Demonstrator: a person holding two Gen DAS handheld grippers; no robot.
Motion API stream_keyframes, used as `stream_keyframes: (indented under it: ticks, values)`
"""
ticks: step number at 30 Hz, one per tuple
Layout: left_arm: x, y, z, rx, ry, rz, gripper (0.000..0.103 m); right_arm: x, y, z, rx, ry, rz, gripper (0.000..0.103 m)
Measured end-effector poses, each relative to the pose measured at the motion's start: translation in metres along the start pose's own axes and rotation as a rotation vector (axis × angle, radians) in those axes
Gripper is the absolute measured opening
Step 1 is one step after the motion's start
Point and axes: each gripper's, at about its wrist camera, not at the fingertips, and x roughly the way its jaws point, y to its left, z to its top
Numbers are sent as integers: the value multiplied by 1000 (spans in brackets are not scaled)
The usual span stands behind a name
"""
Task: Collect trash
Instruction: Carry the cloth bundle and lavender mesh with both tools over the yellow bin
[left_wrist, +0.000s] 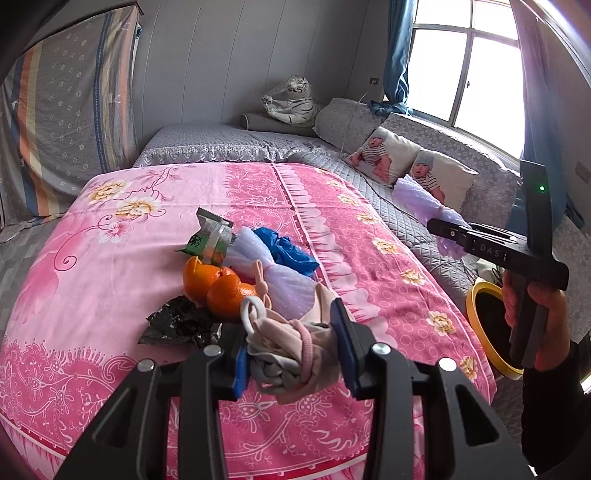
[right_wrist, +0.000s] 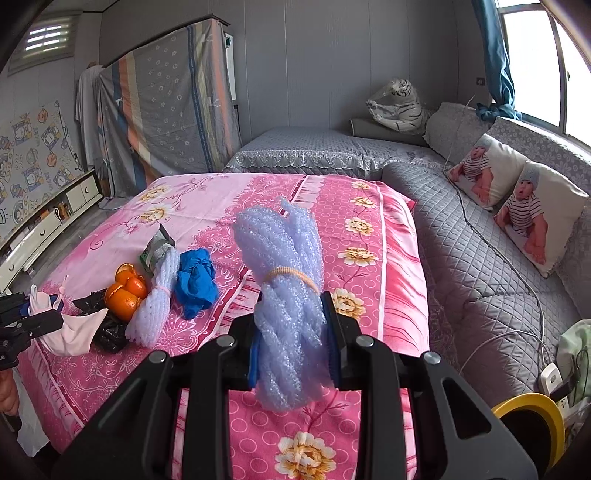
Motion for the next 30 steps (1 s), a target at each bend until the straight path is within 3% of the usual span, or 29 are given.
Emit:
stream_keyframes:
  ticks: [30]
  values:
    - [34,-123,53,169,-43,-204,36,-88,-95,-21,124,-125,-174,26]
